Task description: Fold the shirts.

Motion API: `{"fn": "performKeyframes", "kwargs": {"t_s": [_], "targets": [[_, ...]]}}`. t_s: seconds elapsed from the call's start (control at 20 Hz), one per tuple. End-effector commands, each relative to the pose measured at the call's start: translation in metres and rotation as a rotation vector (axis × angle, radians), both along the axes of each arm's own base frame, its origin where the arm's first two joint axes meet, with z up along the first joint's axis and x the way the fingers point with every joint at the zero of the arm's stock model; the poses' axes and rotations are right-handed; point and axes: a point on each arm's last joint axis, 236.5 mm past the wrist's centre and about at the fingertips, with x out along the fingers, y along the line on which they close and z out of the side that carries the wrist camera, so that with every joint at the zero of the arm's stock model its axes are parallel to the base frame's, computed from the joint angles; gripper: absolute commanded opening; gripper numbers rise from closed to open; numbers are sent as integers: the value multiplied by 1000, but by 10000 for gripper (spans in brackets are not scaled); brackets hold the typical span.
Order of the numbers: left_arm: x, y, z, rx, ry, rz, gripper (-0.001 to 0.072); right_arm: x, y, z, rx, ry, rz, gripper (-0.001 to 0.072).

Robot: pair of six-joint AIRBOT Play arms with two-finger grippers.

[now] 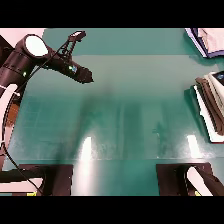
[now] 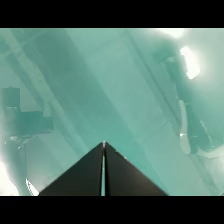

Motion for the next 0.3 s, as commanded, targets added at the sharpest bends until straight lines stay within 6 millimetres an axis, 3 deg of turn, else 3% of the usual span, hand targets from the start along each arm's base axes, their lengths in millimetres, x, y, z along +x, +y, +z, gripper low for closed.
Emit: {"fn": "performKeyframes", "kwargs": {"t_s": [0.0,0.25], "targets": [[0,0,0,0,1,0,24,5,42,6,5,-33,105,18],[0,0,0,0,1,0,24,5,48,6,6,-32,123,17]]}}
